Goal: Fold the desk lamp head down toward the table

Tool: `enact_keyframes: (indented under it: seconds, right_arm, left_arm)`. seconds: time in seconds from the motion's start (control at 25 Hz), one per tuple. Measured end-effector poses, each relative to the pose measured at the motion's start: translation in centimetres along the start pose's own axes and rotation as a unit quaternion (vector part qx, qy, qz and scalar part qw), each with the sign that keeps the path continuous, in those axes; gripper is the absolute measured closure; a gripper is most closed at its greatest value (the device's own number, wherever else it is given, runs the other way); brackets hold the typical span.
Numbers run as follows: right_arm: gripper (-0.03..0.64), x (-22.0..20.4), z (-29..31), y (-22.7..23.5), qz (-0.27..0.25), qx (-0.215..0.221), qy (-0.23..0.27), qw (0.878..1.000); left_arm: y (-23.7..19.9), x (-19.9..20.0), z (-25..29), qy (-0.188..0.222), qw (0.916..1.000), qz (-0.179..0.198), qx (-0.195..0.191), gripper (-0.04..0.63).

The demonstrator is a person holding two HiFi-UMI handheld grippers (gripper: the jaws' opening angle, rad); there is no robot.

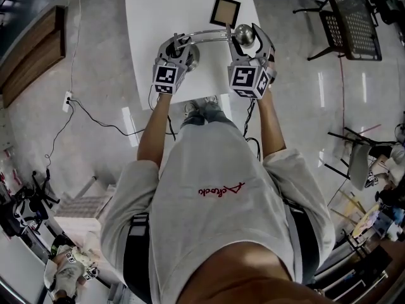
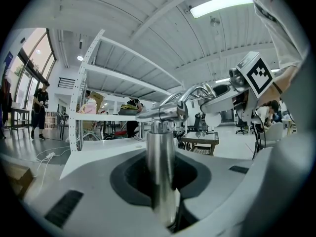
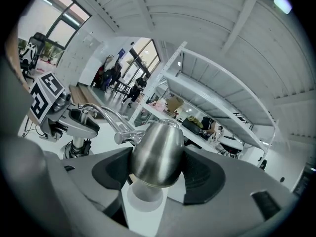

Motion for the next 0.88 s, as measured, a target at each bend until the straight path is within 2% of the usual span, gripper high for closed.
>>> enact_keyframes:
  seconds: [0.24, 0.52, 0.88]
  right_arm:
    - [0.301, -1.9, 0.0, -1.2, 0.058, 0.006, 0.007, 0.998]
    - [0.301, -4.7, 0.8, -3.6, 0.147, 0.026, 0.011, 0.989]
    - [0.301, -5.1, 0.9, -4.4, 0.176, 0.025, 0.019, 0.984]
  left_arm:
    - [0.3, -0.1, -0.3, -0.001, 1.0, 0.0, -0.001, 0.491]
    - [0.5, 0.0, -0.1, 0.001, 1.0, 0.002, -0.004, 0.491]
    - [0.5, 0.0, -0.3, 0.0, 1.0, 0.0, -0.005, 0.491]
Point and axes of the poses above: the fingertips, and each gripper's own axes: z forward along the fingers, y to its right, x out of its top, the point moved 3 cm from there along -z, backward along the fingers, and after that the axes turned 14 degrees about -z, right-handed, at the moved point
